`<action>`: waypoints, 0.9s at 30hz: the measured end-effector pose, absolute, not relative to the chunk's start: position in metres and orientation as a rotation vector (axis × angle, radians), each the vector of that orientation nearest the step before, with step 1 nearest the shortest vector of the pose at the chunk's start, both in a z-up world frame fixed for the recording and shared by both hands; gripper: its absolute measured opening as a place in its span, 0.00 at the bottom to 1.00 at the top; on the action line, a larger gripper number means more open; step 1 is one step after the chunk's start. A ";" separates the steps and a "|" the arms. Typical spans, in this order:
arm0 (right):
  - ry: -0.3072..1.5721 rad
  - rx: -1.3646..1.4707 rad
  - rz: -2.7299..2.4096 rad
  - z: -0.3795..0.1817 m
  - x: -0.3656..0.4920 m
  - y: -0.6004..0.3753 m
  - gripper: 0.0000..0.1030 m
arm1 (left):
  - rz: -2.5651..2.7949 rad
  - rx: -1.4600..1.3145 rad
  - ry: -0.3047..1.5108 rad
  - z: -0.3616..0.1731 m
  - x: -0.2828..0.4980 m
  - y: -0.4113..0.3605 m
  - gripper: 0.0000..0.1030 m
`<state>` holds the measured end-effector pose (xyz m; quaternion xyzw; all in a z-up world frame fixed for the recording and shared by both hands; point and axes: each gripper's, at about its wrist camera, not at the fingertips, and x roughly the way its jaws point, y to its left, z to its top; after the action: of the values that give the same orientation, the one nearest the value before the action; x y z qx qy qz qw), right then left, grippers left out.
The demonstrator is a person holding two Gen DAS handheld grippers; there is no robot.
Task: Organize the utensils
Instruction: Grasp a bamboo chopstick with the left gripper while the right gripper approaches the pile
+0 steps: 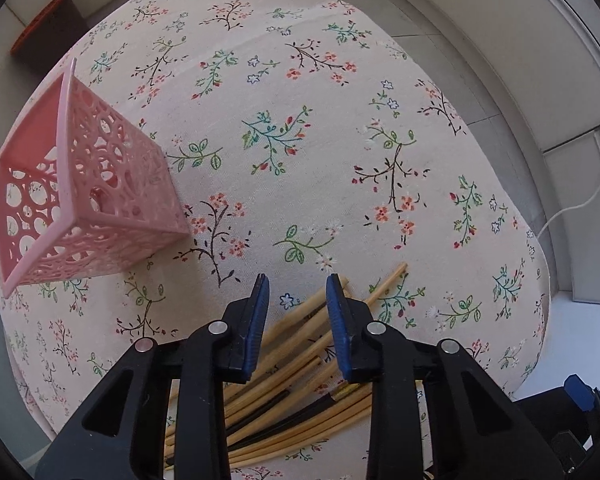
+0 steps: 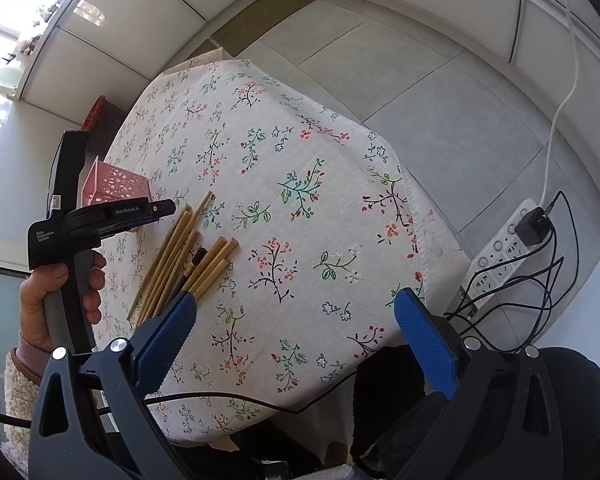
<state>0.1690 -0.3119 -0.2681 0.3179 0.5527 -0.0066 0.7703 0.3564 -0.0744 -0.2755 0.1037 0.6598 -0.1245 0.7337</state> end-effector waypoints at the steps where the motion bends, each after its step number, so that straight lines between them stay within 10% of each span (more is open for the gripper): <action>1: 1.199 0.691 -0.015 -0.268 0.169 -0.312 0.94 | -0.274 0.238 1.456 -0.277 0.357 -0.076 0.27; 10: 1.216 0.699 -0.029 -0.272 0.170 -0.310 0.94 | -0.319 0.272 1.499 -0.302 0.357 -0.091 0.34; 16: 1.252 0.743 -0.064 -0.278 0.175 -0.305 0.94 | -0.295 0.410 1.469 -0.318 0.355 -0.099 0.94; 21: 1.276 0.744 -0.056 -0.283 0.183 -0.292 0.94 | -0.354 0.355 1.448 -0.318 0.364 -0.085 0.89; 27: 1.289 0.727 -0.062 -0.284 0.186 -0.283 0.94 | -0.402 0.402 1.399 -0.303 0.368 -0.106 0.46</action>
<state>0.1855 -0.2832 -0.2842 0.3314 0.5872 -0.0281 0.7380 0.3677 -0.1058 -0.3031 0.1825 0.6348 -0.1824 0.7283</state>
